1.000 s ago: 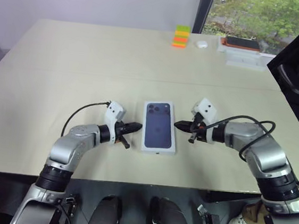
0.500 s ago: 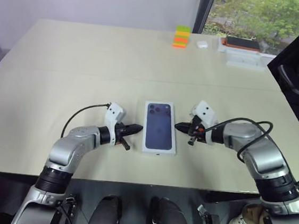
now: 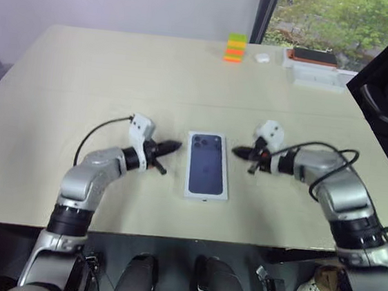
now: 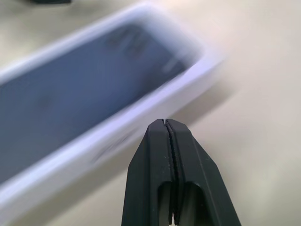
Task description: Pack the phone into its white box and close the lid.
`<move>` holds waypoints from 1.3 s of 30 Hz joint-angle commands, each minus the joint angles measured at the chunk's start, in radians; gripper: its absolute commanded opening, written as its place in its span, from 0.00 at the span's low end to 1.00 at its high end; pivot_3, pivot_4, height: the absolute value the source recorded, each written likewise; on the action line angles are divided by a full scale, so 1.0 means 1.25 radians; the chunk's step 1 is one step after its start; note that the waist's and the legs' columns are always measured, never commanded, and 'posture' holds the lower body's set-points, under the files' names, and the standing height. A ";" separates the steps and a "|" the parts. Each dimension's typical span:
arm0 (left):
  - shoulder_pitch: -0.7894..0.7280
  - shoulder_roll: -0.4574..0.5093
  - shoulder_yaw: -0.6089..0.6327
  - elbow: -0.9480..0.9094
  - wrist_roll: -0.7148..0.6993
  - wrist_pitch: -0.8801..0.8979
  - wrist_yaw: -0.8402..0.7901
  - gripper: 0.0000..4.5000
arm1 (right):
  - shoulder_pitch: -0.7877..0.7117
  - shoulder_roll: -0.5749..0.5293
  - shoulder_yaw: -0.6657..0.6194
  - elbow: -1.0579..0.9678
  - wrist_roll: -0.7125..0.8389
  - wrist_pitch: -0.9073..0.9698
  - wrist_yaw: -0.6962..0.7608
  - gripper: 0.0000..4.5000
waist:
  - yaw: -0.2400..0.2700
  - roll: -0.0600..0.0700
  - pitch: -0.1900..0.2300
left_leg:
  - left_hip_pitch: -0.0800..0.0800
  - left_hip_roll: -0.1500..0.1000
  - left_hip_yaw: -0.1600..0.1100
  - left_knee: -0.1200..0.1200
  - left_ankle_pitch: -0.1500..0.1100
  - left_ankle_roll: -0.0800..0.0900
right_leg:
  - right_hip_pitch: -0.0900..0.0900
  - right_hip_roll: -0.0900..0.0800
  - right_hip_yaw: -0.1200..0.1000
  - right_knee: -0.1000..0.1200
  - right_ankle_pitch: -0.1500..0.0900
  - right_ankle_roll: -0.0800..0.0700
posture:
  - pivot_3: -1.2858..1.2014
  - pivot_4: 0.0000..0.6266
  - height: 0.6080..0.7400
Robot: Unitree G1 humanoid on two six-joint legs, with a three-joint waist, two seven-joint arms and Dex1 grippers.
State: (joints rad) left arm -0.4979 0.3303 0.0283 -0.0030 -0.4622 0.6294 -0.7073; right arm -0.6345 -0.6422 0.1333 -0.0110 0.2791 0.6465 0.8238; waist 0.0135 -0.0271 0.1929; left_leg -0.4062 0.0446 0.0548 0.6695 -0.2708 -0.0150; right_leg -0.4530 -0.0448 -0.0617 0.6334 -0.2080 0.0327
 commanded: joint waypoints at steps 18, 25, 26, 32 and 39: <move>-0.058 -0.051 -0.154 0.220 0.178 -0.214 -0.064 0.00 | 0.032 0.107 0.077 0.092 -0.148 -0.096 -0.067 0.01 | -0.001 0.002 -0.002 | 0.006 0.000 0.001 0.000 0.000 0.000 | 0.006 -0.001 0.000 0.000 0.000 0.000 | 0.52 0.24 1.00; 0.001 -0.007 -0.137 0.122 0.144 -0.176 -0.103 0.00 | 0.122 0.040 0.059 -0.057 -0.066 -0.046 0.049 0.01 | -0.002 0.002 -0.002 | 0.013 0.000 0.000 -0.002 0.000 0.000 | 0.013 0.000 0.000 -0.002 -0.001 0.001 | 0.52 0.24 1.00; 0.022 0.006 -0.132 0.086 0.128 -0.160 -0.118 0.00 | 0.150 0.017 0.052 -0.103 -0.032 -0.027 0.087 0.01 | -0.002 0.002 -0.002 | 0.013 0.000 0.000 -0.002 0.000 0.000 | 0.013 0.000 0.000 -0.002 -0.001 0.001 | 0.52 0.24 1.00; 0.113 0.043 -0.101 -0.066 0.039 -0.071 -0.142 0.00 | 0.243 -0.068 0.014 -0.258 0.075 -0.027 0.203 0.01 | -0.003 0.002 -0.002 | 0.013 0.001 -0.003 -0.002 -0.001 0.001 | 0.013 0.000 0.000 -0.001 -0.001 0.002 | 0.52 0.24 1.00; 0.085 0.110 0.003 -0.078 -0.022 -0.030 -0.141 0.00 | 0.179 -0.045 -0.037 -0.150 0.058 -0.083 0.148 0.01 | -0.001 0.001 -0.001 | 0.012 0.001 -0.002 -0.002 -0.001 0.001 | 0.012 0.000 0.000 -0.002 -0.002 0.002 | 0.52 0.24 1.00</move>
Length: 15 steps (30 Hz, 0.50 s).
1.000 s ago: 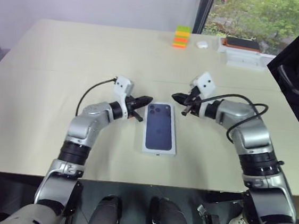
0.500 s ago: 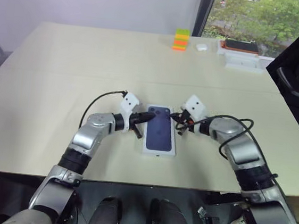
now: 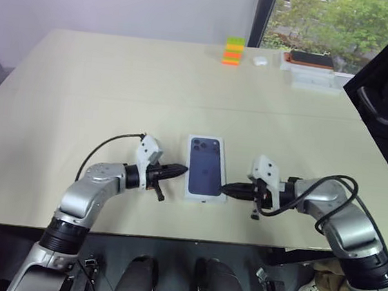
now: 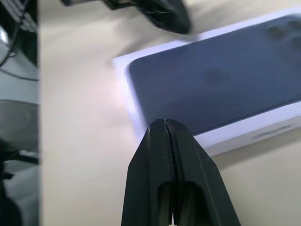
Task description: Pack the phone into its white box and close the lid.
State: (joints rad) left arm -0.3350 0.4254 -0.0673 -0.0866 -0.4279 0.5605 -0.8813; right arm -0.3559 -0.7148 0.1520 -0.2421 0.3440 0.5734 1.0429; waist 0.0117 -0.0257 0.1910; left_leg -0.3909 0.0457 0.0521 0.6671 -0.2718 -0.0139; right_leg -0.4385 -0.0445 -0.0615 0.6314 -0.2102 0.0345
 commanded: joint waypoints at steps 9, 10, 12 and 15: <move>-0.072 0.183 0.228 0.105 -0.074 -0.004 -0.047 0.61 | -0.104 0.001 -0.146 0.147 0.018 -0.102 -0.024 0.54 | -0.001 0.000 0.000 | -0.001 0.000 0.001 -0.001 0.000 0.000 | -0.001 0.000 0.000 0.000 0.000 0.000 | 0.52 0.24 1.00; -0.067 0.196 0.238 0.113 -0.077 -0.018 -0.063 0.73 | -0.104 -0.006 -0.151 0.154 0.019 -0.113 -0.016 0.66 | -0.001 0.000 0.000 | -0.001 0.000 0.002 0.000 0.000 0.000 | -0.001 0.000 0.000 0.000 0.000 0.000 | 0.52 0.24 1.00; -0.057 0.223 0.256 0.118 -0.089 -0.021 -0.089 0.96 | -0.100 -0.022 -0.166 0.155 0.038 -0.115 0.009 0.89 | 0.000 0.000 0.000 | -0.001 0.000 0.003 0.000 0.000 0.000 | -0.001 0.000 0.000 0.000 0.000 0.000 | 0.52 0.24 1.00; -0.032 0.266 0.275 0.123 -0.086 -0.018 -0.113 1.00 | -0.091 -0.051 -0.189 0.151 0.064 -0.117 0.051 0.99 | 0.001 0.000 0.000 | -0.001 0.000 0.003 0.000 0.000 0.000 | -0.001 -0.001 0.000 0.000 0.000 0.000 | 0.52 0.24 1.00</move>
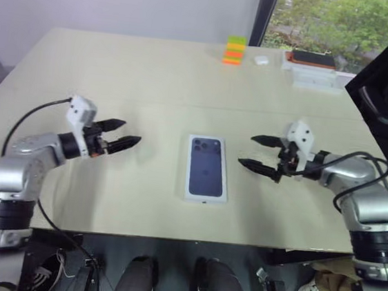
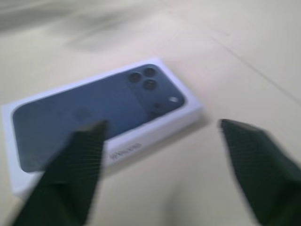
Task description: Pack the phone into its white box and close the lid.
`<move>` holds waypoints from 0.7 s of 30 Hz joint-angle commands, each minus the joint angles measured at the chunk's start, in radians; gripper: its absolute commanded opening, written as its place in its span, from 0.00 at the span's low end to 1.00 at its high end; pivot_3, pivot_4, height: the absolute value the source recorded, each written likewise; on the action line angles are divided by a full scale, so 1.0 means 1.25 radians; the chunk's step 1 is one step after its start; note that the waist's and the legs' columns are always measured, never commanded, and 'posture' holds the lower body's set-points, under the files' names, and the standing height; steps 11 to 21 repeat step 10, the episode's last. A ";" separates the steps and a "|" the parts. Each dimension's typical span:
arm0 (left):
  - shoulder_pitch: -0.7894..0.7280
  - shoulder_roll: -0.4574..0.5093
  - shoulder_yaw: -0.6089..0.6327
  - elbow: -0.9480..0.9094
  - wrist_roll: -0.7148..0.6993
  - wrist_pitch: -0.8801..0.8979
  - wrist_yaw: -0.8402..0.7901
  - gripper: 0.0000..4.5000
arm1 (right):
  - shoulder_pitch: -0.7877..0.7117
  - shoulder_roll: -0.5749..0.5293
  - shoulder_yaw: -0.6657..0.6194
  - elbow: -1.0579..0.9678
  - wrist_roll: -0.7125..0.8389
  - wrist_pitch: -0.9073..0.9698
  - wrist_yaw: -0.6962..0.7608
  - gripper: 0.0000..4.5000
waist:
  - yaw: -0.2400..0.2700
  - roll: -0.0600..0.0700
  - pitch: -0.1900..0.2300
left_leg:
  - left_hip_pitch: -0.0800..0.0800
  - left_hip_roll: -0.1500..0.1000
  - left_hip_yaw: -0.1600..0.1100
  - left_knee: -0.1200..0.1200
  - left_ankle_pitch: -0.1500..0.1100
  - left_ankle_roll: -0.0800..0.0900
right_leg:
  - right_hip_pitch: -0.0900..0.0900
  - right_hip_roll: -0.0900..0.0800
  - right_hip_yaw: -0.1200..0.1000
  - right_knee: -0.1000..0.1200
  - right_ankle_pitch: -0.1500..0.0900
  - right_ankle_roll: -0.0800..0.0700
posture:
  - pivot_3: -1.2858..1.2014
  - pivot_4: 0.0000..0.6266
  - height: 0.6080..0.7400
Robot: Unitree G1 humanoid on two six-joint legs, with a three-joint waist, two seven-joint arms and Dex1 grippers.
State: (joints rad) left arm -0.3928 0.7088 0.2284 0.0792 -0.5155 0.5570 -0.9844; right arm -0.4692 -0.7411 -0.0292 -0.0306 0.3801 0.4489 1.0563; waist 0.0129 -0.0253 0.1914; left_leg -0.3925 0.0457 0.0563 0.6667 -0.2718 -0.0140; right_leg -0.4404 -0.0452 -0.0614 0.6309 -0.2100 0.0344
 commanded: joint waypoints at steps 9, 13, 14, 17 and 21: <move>0.035 0.065 0.045 -0.006 -0.014 -0.021 -0.050 1.00 | 0.005 -0.045 -0.054 -0.015 0.041 -0.025 0.061 0.99 | -0.001 0.000 0.000 | 0.000 0.000 0.001 0.000 0.000 0.000 | 0.000 0.000 0.000 0.000 0.000 0.000 | 0.52 0.24 1.00; 0.035 0.065 0.045 -0.006 -0.014 -0.021 -0.050 1.00 | 0.005 -0.045 -0.054 -0.015 0.041 -0.025 0.061 0.99 | -0.001 0.000 0.000 | 0.000 0.000 0.001 0.000 0.000 0.000 | 0.000 0.000 0.000 0.000 0.000 0.000 | 0.52 0.24 1.00; 0.035 0.065 0.045 -0.006 -0.014 -0.021 -0.050 1.00 | 0.005 -0.045 -0.054 -0.015 0.041 -0.025 0.061 0.99 | -0.001 0.000 0.000 | 0.000 0.000 0.001 0.000 0.000 0.000 | 0.000 0.000 0.000 0.000 0.000 0.000 | 0.52 0.24 1.00; 0.035 0.065 0.045 -0.006 -0.014 -0.021 -0.050 1.00 | 0.005 -0.045 -0.054 -0.015 0.041 -0.025 0.061 0.99 | -0.001 0.000 0.000 | 0.000 0.000 0.001 0.000 0.000 0.000 | 0.000 0.000 0.000 0.000 0.000 0.000 | 0.52 0.24 1.00; 0.035 0.065 0.045 -0.006 -0.014 -0.021 -0.050 1.00 | 0.005 -0.045 -0.054 -0.015 0.041 -0.025 0.061 0.99 | -0.001 0.000 0.000 | 0.000 0.000 0.001 0.000 0.000 0.000 | 0.000 0.000 0.000 0.000 0.000 0.000 | 0.52 0.24 1.00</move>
